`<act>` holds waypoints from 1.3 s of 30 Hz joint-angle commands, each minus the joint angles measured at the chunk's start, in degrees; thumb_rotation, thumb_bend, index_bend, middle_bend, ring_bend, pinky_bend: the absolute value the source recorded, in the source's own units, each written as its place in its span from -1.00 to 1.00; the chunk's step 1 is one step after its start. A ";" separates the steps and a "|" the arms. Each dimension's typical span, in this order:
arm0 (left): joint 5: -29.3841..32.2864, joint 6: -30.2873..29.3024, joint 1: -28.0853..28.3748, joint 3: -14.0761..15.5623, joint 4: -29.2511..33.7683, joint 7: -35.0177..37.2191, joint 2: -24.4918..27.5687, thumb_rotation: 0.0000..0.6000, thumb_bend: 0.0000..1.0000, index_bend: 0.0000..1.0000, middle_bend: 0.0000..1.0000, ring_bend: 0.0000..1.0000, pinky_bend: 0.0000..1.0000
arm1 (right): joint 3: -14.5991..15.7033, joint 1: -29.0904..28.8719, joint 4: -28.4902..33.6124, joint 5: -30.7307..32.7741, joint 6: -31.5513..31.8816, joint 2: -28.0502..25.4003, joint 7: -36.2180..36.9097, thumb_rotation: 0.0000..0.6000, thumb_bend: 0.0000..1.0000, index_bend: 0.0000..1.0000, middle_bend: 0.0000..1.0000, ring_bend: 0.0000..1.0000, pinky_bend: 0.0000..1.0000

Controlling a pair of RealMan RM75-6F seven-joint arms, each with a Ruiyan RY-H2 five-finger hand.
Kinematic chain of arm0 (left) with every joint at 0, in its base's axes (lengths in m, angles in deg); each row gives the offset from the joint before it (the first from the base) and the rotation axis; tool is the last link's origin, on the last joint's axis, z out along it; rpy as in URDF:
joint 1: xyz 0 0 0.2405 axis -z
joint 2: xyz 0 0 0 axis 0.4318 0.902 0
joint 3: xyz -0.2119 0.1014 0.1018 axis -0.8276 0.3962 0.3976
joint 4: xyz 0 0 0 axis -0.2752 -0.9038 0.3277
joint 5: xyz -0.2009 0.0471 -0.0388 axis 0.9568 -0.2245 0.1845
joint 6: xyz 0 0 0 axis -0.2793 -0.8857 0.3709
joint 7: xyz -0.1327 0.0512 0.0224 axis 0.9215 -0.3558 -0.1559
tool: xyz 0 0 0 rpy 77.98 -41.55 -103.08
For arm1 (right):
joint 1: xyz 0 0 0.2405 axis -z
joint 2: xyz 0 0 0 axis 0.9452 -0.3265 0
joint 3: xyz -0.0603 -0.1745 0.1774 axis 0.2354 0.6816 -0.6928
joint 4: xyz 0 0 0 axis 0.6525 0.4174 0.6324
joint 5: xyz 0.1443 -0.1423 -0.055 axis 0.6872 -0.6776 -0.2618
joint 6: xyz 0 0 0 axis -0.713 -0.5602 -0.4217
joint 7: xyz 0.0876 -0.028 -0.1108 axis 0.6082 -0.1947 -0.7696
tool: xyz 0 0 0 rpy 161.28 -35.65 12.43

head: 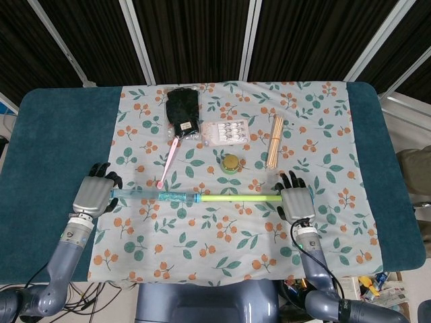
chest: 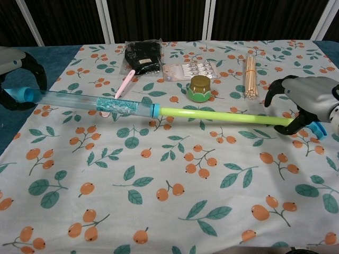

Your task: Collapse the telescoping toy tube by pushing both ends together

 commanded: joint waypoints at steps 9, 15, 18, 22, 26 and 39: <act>-0.05 -0.29 -0.02 0.04 0.35 -0.29 0.20 1.00 -0.14 0.16 -0.34 -0.84 -0.79 | 0.01 -1.41 -4.21 4.44 0.25 0.90 -0.42 1.00 -0.45 -0.23 -0.77 -0.97 -0.69; 0.12 -0.41 -0.04 0.00 0.42 -0.42 0.41 1.00 -0.14 0.16 -0.34 -0.84 -0.79 | 0.56 -1.82 -6.11 6.48 0.27 1.19 -0.35 1.00 -0.45 -0.20 -0.77 -0.97 -0.69; 0.13 -0.53 0.00 -0.04 0.40 -0.64 0.46 1.00 -0.14 0.16 -0.35 -0.84 -0.79 | 0.77 -1.91 -7.30 7.32 0.23 1.34 0.19 1.00 -0.44 -0.19 -0.75 -0.97 -0.69; 0.41 -0.50 0.01 -0.02 0.23 -0.75 0.34 1.00 -0.14 0.16 -0.35 -0.84 -0.79 | 1.24 -2.15 -8.09 7.30 0.32 1.38 0.75 1.00 -0.42 -0.15 -0.73 -0.96 -0.69; 0.43 -0.51 0.01 0.06 0.11 -0.83 0.17 1.00 -0.14 0.17 -0.35 -0.84 -0.79 | 1.44 -2.35 -8.53 7.17 0.54 1.49 1.64 1.00 -0.37 -0.11 -0.69 -0.94 -0.69; 0.56 -0.70 0.04 -0.18 -0.08 -0.78 0.25 1.00 -0.14 0.17 -0.36 -0.84 -0.79 | 2.39 -2.80 -9.67 6.02 1.20 1.86 3.61 1.00 -0.20 0.17 -0.47 -0.86 -0.68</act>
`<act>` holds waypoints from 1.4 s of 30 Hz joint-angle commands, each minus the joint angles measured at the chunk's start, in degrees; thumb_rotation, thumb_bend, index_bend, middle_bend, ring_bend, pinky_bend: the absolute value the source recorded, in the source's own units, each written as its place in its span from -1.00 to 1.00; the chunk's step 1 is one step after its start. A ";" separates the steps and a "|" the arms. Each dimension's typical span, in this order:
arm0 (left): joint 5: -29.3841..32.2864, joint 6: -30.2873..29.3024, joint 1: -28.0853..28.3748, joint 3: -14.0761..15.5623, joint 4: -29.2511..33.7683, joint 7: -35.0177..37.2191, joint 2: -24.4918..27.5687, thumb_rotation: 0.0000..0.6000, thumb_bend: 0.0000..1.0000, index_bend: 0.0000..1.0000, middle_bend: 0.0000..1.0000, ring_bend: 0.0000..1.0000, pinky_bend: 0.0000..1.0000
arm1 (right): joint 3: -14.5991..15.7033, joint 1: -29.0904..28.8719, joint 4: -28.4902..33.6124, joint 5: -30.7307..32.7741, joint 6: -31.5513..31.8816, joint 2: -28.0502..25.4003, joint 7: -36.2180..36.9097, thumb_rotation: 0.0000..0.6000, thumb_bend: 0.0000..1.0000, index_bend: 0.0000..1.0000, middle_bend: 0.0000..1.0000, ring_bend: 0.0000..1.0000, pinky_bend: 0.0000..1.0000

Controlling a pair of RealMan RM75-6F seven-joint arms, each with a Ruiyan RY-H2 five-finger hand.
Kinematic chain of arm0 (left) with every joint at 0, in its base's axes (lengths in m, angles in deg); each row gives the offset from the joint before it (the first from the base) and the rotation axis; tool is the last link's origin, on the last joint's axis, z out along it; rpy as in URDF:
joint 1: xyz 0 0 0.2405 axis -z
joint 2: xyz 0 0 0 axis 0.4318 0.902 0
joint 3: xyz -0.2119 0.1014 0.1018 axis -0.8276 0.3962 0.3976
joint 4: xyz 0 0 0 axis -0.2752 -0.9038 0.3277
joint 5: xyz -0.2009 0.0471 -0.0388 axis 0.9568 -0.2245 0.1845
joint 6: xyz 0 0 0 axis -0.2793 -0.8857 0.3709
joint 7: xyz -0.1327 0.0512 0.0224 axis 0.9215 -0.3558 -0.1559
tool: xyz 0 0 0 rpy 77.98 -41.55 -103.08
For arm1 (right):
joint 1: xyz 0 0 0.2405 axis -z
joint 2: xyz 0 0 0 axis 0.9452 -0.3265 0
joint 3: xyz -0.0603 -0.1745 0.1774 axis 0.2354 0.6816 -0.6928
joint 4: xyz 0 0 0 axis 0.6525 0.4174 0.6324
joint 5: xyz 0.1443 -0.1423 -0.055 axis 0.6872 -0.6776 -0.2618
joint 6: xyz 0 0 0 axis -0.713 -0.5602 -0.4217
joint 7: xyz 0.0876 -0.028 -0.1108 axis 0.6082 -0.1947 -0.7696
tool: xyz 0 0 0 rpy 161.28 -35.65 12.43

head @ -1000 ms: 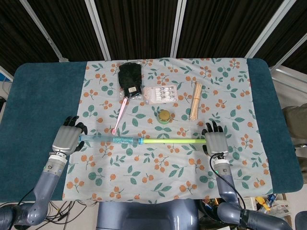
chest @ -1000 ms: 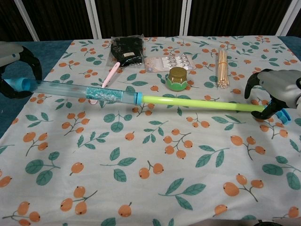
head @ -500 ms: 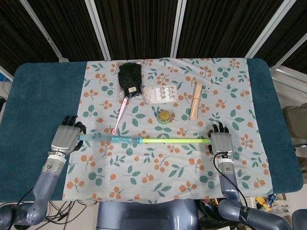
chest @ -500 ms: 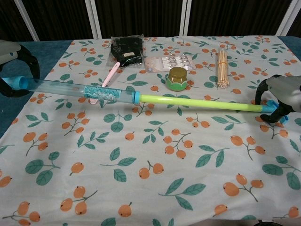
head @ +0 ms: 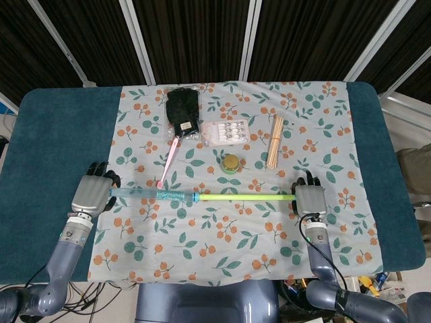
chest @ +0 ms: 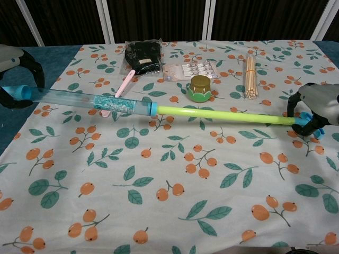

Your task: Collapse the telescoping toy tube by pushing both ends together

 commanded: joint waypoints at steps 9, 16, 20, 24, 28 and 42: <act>0.14 0.17 -0.16 0.08 -0.52 0.43 0.13 1.00 -0.14 0.17 -0.36 -0.84 -0.79 | 1.22 0.11 -0.67 -2.87 1.55 -0.01 1.93 1.00 -0.17 0.36 0.07 -0.55 -0.68; -0.28 0.08 -0.16 0.04 -0.05 0.69 0.10 1.00 -0.14 0.17 -0.35 -0.84 -0.79 | 1.31 -0.22 0.50 -4.33 2.30 -0.34 2.20 1.00 -0.15 0.41 0.11 -0.53 -0.68; -0.74 -0.12 -0.16 0.02 0.40 0.81 0.04 1.00 -0.14 0.18 -0.36 -0.84 -0.79 | 1.31 -0.56 1.47 -5.12 2.70 -0.27 2.06 1.00 -0.11 0.42 0.12 -0.53 -0.68; -1.02 -0.65 -0.15 -0.04 0.71 0.43 -0.40 1.00 -0.14 0.18 -0.36 -0.84 -0.79 | 1.42 -0.94 2.05 -5.85 3.17 0.26 1.70 1.00 -0.09 0.43 0.14 -0.53 -0.68; -1.00 -0.84 -0.03 -0.23 0.91 0.19 -0.81 1.00 -0.14 0.20 -0.35 -0.84 -0.79 | 1.43 -1.26 2.61 -6.10 3.47 0.63 1.08 1.00 -0.08 0.44 0.15 -0.53 -0.68; 0.24 -1.15 1.15 -0.79 1.54 -2.14 -4.50 1.00 -0.14 0.20 -0.35 -0.82 -0.76 | 1.35 -2.17 3.55 -5.71 3.68 1.94 -0.65 1.00 -0.03 0.44 0.15 -0.53 -0.68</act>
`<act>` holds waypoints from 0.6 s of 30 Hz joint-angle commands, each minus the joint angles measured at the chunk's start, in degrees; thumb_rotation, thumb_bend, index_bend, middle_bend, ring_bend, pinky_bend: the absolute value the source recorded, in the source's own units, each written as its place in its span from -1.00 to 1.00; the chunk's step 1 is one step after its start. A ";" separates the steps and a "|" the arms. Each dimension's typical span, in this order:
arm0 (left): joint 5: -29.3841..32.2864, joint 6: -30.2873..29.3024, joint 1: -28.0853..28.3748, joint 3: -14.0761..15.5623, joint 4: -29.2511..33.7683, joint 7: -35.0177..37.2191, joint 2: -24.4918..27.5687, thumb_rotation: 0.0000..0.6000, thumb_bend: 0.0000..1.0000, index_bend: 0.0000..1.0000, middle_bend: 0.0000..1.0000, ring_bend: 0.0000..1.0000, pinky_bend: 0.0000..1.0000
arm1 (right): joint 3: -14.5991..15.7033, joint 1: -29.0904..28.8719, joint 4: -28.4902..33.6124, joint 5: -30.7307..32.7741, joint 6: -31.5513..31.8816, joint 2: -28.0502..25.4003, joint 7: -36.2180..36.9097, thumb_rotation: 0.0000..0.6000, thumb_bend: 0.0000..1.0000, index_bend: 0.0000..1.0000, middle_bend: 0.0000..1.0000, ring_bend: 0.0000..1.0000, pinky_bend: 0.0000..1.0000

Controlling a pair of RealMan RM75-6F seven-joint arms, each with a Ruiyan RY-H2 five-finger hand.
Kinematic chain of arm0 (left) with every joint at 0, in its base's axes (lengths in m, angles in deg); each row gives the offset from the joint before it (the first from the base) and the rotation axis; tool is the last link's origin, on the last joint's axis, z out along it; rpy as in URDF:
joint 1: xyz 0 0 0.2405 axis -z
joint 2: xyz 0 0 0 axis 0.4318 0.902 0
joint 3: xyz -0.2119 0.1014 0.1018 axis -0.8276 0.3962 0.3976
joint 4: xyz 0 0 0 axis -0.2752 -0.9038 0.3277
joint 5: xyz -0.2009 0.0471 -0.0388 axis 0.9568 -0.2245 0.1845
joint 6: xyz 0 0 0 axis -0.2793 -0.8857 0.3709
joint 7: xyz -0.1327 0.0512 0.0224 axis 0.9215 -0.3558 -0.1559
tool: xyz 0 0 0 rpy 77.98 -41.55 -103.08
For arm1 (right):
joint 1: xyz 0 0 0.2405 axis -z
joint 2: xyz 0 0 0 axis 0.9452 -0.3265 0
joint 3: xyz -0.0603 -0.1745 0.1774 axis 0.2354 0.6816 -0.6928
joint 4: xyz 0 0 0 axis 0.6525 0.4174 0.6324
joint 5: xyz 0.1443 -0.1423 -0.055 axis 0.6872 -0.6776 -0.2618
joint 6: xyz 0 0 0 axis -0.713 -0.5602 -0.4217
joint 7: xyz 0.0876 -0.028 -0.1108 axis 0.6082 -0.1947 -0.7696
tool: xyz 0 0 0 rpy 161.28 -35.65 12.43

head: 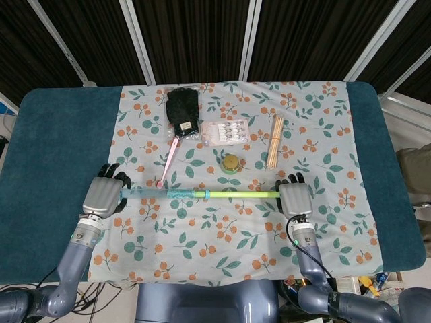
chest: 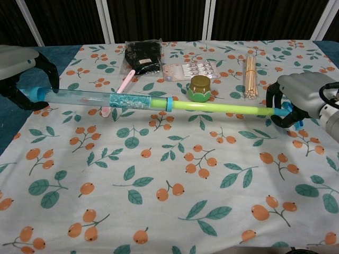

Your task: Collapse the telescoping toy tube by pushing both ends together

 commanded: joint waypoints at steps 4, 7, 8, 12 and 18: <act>0.83 -0.01 0.86 0.00 -0.10 -1.75 -2.76 1.00 -0.14 0.21 -0.35 -0.82 -0.76 | 0.29 -0.29 0.10 -0.18 0.00 0.49 -0.45 1.00 -0.03 0.44 0.15 -0.53 -0.68; 1.09 -0.10 1.35 -0.15 -0.12 -2.58 -4.10 1.00 -0.14 0.21 -0.35 -0.82 -0.76 | 0.26 -0.35 0.29 -0.25 0.09 0.69 -0.30 1.00 -0.03 0.45 0.15 -0.53 -0.68; 1.21 -0.14 1.53 -0.23 -0.10 -2.85 -4.57 1.00 -0.14 0.21 -0.35 -0.82 -0.76 | 0.31 -0.39 0.35 -0.32 0.09 0.72 -0.32 1.00 -0.03 0.45 0.15 -0.53 -0.68; 1.94 -0.20 2.15 -0.56 -0.40 -3.82 -6.09 1.00 -0.14 0.21 -0.35 -0.82 -0.76 | 0.42 -0.57 0.58 -0.79 0.11 0.82 -0.20 1.00 -0.02 0.45 0.16 -0.52 -0.68; 2.79 -0.48 2.98 -0.93 -1.08 -5.09 -8.26 1.00 -0.14 0.21 -0.35 -0.82 -0.76 | 0.64 -0.85 1.26 -1.33 0.07 1.14 -0.16 1.00 -0.03 0.45 0.16 -0.52 -0.68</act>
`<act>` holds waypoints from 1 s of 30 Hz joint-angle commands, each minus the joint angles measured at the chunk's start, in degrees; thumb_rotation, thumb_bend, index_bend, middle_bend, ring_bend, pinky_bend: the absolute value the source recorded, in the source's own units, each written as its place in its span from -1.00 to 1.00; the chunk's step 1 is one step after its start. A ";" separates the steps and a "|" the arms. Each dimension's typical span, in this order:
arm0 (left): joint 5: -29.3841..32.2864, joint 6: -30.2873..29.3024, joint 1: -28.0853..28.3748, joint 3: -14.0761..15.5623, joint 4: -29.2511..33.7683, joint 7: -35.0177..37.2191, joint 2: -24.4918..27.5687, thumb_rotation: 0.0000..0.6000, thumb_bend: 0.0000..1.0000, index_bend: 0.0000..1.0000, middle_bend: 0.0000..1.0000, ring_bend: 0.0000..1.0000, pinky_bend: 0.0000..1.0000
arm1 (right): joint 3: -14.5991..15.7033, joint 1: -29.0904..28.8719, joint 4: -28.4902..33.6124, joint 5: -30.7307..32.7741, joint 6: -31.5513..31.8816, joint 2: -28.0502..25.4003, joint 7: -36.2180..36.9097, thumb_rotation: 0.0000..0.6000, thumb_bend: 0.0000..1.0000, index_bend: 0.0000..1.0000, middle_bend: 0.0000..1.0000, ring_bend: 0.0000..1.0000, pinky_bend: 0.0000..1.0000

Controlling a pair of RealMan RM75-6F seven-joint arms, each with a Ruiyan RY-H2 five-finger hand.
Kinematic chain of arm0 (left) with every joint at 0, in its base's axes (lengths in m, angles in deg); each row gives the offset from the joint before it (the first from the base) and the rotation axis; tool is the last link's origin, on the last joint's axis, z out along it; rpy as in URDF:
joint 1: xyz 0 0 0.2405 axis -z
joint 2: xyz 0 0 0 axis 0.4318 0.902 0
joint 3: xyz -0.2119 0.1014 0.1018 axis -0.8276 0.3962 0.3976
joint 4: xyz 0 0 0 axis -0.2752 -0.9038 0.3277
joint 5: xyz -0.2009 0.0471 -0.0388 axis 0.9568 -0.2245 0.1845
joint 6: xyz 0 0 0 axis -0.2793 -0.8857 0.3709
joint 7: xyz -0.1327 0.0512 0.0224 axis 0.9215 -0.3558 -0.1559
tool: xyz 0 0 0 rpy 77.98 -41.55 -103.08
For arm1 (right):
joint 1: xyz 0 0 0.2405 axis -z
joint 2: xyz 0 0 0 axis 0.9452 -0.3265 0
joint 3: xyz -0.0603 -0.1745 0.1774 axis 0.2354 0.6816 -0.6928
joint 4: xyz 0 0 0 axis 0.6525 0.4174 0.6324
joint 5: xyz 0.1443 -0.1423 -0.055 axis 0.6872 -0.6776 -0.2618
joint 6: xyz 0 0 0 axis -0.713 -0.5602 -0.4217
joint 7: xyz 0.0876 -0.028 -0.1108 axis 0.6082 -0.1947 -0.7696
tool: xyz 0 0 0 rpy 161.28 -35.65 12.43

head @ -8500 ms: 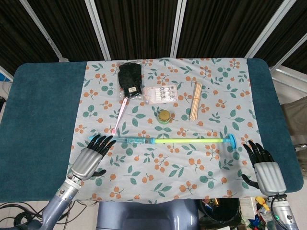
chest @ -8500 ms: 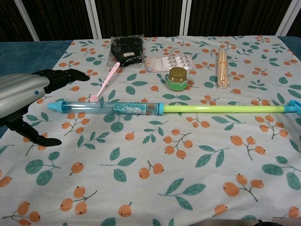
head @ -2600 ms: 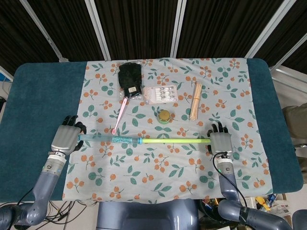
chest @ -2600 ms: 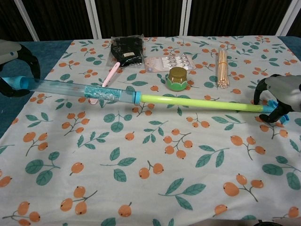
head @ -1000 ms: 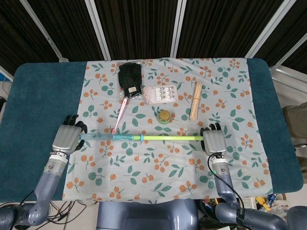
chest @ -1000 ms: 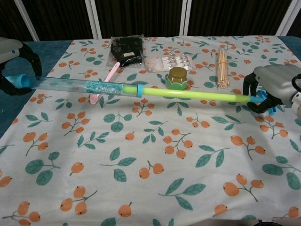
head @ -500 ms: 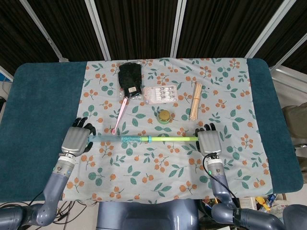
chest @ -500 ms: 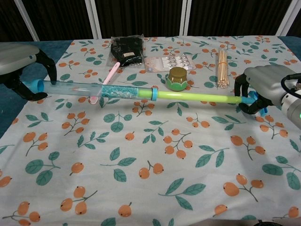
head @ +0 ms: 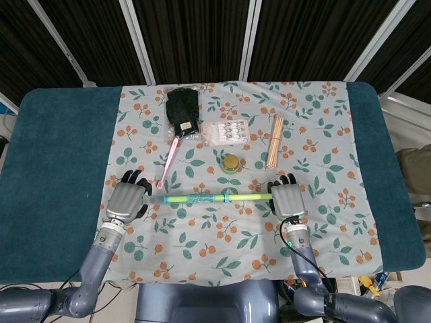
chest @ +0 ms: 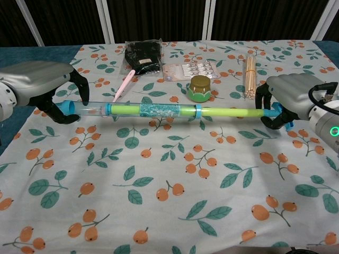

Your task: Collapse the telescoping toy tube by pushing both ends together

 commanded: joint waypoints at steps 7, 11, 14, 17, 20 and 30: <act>1.17 -0.30 1.08 -0.80 -1.04 -1.00 -2.36 1.00 -0.14 0.21 -0.35 -0.82 -0.76 | 0.44 -0.33 1.03 -0.90 0.05 0.43 -0.07 1.00 -0.03 0.46 0.17 -0.52 -0.68; 1.57 -0.20 1.52 -1.03 -1.40 -1.23 -3.15 1.00 -0.14 0.21 -0.35 -0.82 -0.76 | 0.57 -0.35 1.38 -1.12 0.20 0.73 -0.02 1.00 -0.03 0.46 0.17 -0.52 -0.68; 1.79 0.01 2.08 -1.28 -1.56 -1.45 -4.04 1.00 -0.14 0.21 -0.35 -0.82 -0.76 | 0.93 -0.29 1.72 -1.38 0.30 0.87 -0.16 1.00 -0.02 0.46 0.17 -0.52 -0.68; 1.88 -0.03 2.34 -1.32 -1.64 -1.57 -4.49 1.00 -0.14 0.21 -0.35 -0.82 -0.76 | 1.07 -0.31 2.19 -1.68 0.42 0.87 -0.27 1.00 -0.02 0.46 0.17 -0.52 -0.68; 2.05 -0.03 2.59 -1.34 -1.70 -1.69 -4.96 1.00 -0.14 0.21 -0.35 -0.82 -0.76 | 1.21 -0.34 2.78 -2.00 0.57 0.89 -0.46 1.00 -0.02 0.46 0.17 -0.52 -0.68; 2.02 -0.23 2.80 -1.08 -1.64 -1.55 -5.33 1.00 -0.14 0.19 -0.37 -0.82 -0.76 | 1.37 -0.26 3.56 -1.94 0.76 0.72 -1.08 1.00 -0.02 0.46 0.17 -0.52 -0.68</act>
